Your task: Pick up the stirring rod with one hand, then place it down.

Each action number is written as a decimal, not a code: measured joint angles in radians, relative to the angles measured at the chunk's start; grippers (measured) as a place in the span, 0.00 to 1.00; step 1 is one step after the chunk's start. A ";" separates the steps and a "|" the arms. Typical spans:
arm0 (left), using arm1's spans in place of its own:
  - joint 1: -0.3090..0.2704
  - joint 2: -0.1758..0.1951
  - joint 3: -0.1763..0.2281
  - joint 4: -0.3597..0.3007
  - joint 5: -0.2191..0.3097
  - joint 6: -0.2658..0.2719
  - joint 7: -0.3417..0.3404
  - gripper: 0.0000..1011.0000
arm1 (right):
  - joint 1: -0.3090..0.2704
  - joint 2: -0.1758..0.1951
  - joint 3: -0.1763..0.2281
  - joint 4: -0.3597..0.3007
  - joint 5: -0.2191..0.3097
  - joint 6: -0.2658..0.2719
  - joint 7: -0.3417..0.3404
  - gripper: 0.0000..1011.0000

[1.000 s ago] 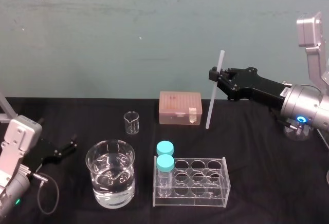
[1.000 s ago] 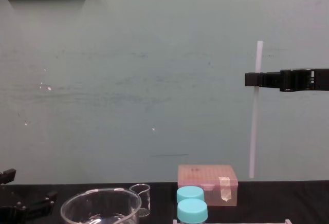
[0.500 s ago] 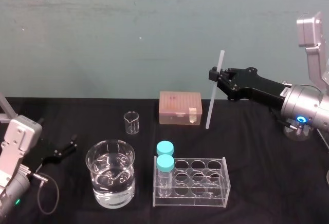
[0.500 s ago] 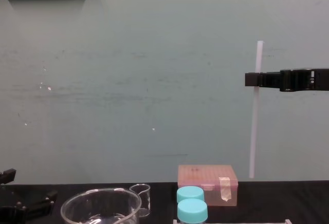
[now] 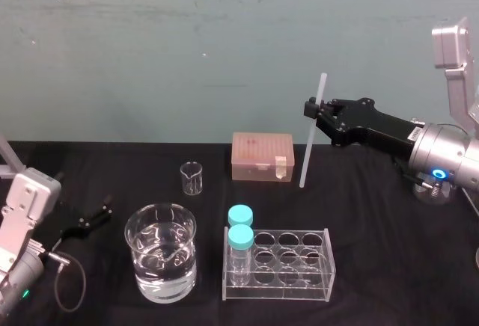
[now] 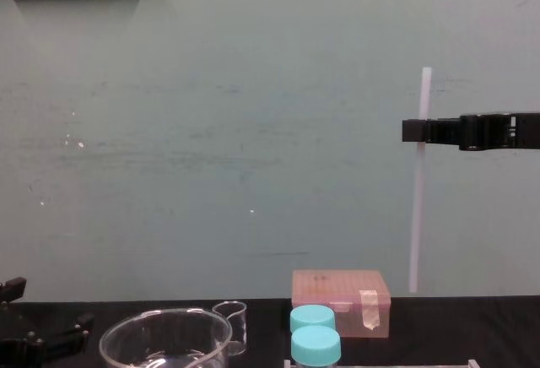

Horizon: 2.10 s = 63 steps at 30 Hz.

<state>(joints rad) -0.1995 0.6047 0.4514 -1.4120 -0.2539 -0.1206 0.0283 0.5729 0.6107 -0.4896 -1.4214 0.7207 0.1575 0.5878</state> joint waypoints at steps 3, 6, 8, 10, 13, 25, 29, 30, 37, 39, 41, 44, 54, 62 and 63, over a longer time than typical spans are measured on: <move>0.000 0.000 0.000 0.000 0.000 0.000 0.000 0.99 | 0.000 0.000 0.000 0.000 0.000 0.000 0.000 0.07; 0.000 0.000 0.000 0.000 0.000 0.000 0.000 0.99 | 0.000 0.000 0.000 0.000 0.000 0.000 0.000 0.07; 0.000 0.000 0.000 0.000 0.000 0.000 0.000 0.99 | 0.000 0.000 0.000 0.000 0.000 0.000 0.000 0.07; 0.000 0.000 0.000 0.000 0.000 0.000 0.000 0.99 | 0.000 0.000 0.000 0.000 0.000 0.000 0.000 0.07; 0.000 0.000 0.000 0.000 0.000 0.000 0.000 0.99 | 0.000 0.000 0.000 0.000 0.000 0.000 0.000 0.07; 0.000 0.000 0.000 0.000 0.000 0.000 0.000 0.99 | 0.001 0.000 0.000 0.003 -0.001 -0.001 0.003 0.07; 0.000 0.000 0.000 0.000 0.000 0.000 0.000 0.99 | 0.017 0.008 -0.004 0.025 -0.005 -0.009 0.052 0.07; 0.000 0.000 0.000 0.000 0.000 0.000 0.000 0.99 | 0.019 0.011 -0.004 0.028 -0.003 -0.011 0.063 0.07; 0.000 0.000 0.000 0.000 0.000 0.000 0.000 0.99 | 0.003 0.072 0.032 -0.009 0.058 -0.013 0.142 0.07; 0.000 0.000 0.000 0.000 0.000 0.000 0.000 0.99 | -0.007 0.089 0.043 -0.024 0.075 -0.013 0.152 0.07; 0.000 0.000 0.000 0.000 0.000 0.000 0.000 0.99 | -0.031 0.122 0.060 -0.055 0.106 -0.012 0.168 0.07; 0.000 0.000 0.000 0.000 0.000 0.000 0.000 0.99 | -0.065 0.165 0.072 -0.095 0.141 -0.003 0.195 0.07; 0.000 0.000 0.000 0.000 0.000 0.000 0.000 0.99 | -0.159 0.270 0.052 -0.159 0.202 -0.018 0.321 0.07; 0.000 0.000 0.000 0.000 0.000 0.000 0.000 0.99 | -0.155 0.267 0.009 -0.127 0.190 -0.044 0.346 0.07; 0.000 0.000 0.000 0.000 0.000 0.000 0.000 0.99 | -0.153 0.265 0.005 -0.122 0.185 -0.046 0.346 0.07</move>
<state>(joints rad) -0.1995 0.6047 0.4514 -1.4120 -0.2539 -0.1206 0.0283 0.4202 0.8758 -0.4850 -1.5436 0.9060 0.1111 0.9337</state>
